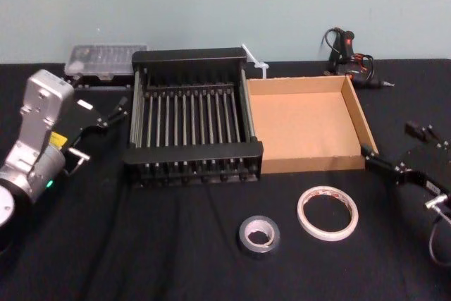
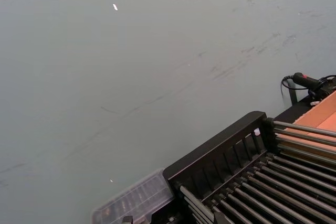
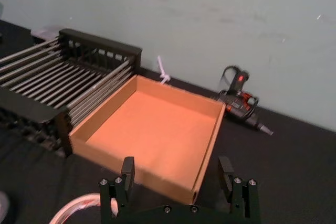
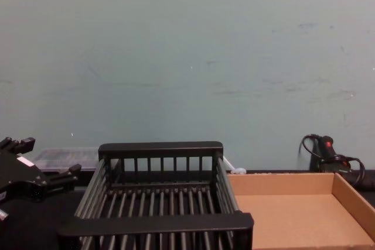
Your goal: Pick up the white tape and place it into the black box , Pick up the silver tape and place it into the brown box.
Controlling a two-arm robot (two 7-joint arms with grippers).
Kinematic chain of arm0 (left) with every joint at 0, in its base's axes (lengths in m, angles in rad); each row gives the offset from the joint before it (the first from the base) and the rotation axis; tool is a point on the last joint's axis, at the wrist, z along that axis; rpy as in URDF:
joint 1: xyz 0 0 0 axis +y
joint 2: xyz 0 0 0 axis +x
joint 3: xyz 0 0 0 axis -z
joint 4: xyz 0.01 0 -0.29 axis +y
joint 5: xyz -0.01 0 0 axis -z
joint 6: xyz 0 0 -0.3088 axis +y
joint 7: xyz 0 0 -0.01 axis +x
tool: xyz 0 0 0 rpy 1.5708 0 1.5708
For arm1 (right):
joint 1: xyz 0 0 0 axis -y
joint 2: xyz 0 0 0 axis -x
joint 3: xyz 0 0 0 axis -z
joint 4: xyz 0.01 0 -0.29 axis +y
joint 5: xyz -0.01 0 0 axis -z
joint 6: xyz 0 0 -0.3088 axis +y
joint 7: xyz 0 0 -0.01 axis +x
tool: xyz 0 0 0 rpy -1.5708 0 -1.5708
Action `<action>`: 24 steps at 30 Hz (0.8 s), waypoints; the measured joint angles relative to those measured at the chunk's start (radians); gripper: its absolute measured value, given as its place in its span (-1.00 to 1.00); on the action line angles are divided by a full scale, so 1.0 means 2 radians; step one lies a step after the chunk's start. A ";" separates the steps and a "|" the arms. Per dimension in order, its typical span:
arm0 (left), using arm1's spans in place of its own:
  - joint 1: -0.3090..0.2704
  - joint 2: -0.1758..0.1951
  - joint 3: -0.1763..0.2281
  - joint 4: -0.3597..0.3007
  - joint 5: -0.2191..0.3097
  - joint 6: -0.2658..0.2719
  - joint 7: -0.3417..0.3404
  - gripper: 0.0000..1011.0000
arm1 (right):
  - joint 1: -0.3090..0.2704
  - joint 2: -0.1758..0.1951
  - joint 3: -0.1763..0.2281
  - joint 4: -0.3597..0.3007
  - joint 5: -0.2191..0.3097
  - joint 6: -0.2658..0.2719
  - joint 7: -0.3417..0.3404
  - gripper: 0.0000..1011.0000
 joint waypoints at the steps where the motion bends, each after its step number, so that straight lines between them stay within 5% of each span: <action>1: 0.000 0.000 0.000 0.000 0.000 0.000 0.000 0.98 | -0.004 0.000 0.002 -0.003 0.003 0.006 0.003 0.98; 24: 0.000 0.000 0.000 0.000 0.000 0.000 0.000 0.98 | 0.008 -0.021 -0.016 0.025 -0.006 0.066 0.048 0.98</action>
